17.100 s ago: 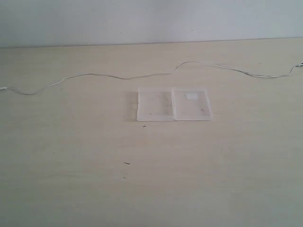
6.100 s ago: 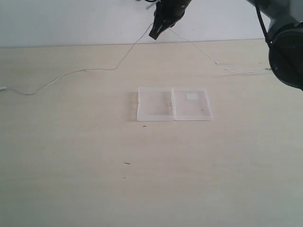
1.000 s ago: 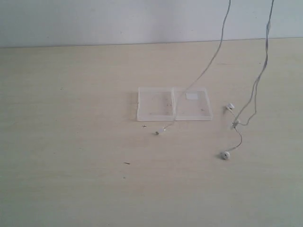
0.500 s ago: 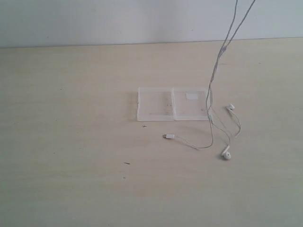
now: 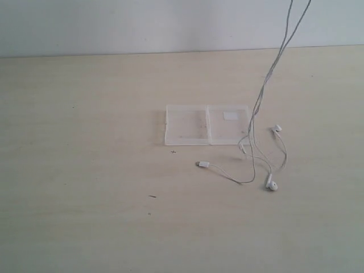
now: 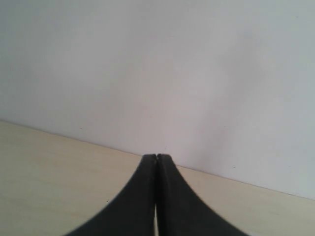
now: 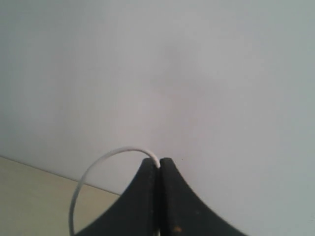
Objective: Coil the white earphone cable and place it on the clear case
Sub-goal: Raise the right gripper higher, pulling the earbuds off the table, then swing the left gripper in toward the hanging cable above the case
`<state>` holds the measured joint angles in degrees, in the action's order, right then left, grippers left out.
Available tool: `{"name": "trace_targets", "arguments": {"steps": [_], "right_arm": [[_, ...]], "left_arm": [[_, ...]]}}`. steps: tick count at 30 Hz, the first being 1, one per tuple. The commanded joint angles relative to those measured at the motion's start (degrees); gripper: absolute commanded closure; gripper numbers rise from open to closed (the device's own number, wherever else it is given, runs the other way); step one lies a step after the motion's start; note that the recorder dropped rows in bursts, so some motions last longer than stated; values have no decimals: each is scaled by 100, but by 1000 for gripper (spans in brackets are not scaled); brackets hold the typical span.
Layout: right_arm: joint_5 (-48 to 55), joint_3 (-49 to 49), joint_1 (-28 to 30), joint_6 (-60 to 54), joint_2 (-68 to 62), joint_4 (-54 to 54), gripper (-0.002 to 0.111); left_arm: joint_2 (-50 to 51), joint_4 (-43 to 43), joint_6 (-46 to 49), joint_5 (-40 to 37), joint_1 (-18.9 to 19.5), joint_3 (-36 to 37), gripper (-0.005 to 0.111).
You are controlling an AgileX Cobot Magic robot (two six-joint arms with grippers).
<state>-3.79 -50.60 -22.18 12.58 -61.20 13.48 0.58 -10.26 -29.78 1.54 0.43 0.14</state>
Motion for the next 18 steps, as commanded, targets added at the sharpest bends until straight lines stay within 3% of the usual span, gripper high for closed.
{"name": "trace_targets", "arguments": {"steps": [1, 10, 16, 18], "right_arm": [[-350, 236, 17, -35, 28, -9, 108], [-370, 232, 17, -46, 28, 13, 108], [-408, 232, 17, -46, 28, 50, 108], [-441, 232, 17, -46, 6, 50, 108]], "left_arm": [[-25, 1, 206, 214, 12, -14, 107], [-25, 1, 211, -51, 1, -14, 107], [583, -560, 183, 1106, -767, -14, 107], [1071, -633, 167, 1139, -912, -14, 107]]}}
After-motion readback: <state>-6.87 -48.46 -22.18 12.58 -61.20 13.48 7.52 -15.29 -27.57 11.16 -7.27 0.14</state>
